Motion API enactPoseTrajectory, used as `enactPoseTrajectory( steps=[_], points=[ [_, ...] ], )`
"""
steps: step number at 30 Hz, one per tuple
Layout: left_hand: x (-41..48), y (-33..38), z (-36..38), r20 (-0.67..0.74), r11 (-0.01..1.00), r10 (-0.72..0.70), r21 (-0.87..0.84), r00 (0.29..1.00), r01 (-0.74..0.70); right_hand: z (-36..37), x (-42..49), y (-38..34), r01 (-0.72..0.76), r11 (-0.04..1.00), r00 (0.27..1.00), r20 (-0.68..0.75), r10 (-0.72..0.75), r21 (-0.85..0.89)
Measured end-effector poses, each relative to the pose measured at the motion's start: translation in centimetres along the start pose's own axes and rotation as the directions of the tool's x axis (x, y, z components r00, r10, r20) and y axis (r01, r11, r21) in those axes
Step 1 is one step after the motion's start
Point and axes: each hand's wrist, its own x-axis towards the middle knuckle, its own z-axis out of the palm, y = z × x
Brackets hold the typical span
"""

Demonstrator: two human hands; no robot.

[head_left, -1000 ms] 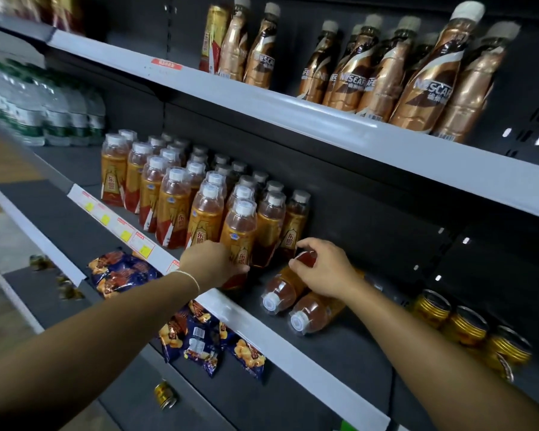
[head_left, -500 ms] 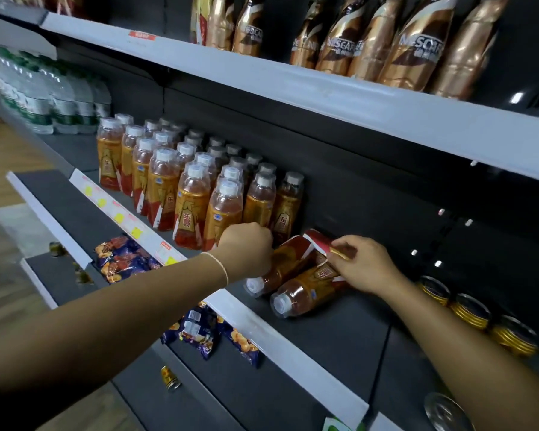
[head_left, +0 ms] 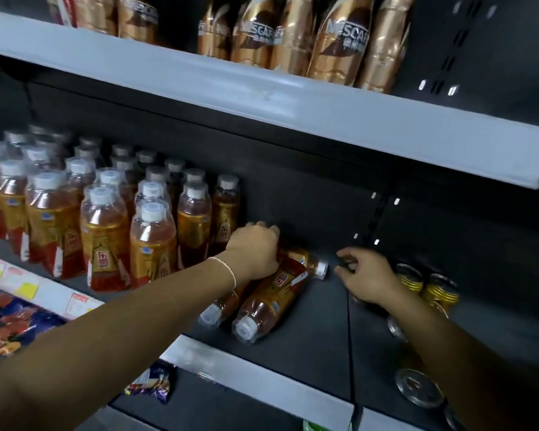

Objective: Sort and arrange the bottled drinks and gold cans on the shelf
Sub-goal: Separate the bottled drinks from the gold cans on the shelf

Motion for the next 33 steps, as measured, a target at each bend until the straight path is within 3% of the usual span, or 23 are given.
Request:
enactPoseTrajectory(
  steps=[4, 9, 14, 18, 24, 33],
  points=[
    [1.4, -0.3, 2.3, 0.03, 0.995, 0.067, -0.077, 0.997, -0.065, 2.5, 0.5, -0.9, -0.05, 0.998, 0.999, 0.0, 0.05, -0.033],
    [1.9, -1.4, 4.9, 0.092, 0.99, 0.05, -0.136, 0.995, -0.037, 5.1, 2.0, -1.6, -0.124, 0.988, 0.991, 0.039, 0.128, -0.092],
    [2.0, -1.9, 5.4, 0.098, 0.988, 0.038, -0.154, 0.994, -0.022, 6.9, 2.8, -1.1, -0.144, 0.982, 0.99, -0.017, 0.143, -0.118],
    [1.9, -1.8, 5.5, 0.107, 0.988, 0.035, -0.154, 0.994, -0.018, 6.9, 3.6, -0.5, -0.113, 0.971, 0.991, 0.043, 0.125, -0.212],
    [2.6, -1.6, 4.4, 0.167, 0.988, -0.001, -0.153, 0.986, 0.027, 5.0, 4.6, -0.4, -0.074, 0.988, 0.988, 0.122, 0.091, -0.135],
    [4.6, -2.7, 3.0, 0.142, 0.988, -0.025, -0.149, 0.989, 0.046, 1.3, 7.0, -2.9, 0.025, 0.998, 0.998, 0.054, -0.028, 0.056]
  ],
)
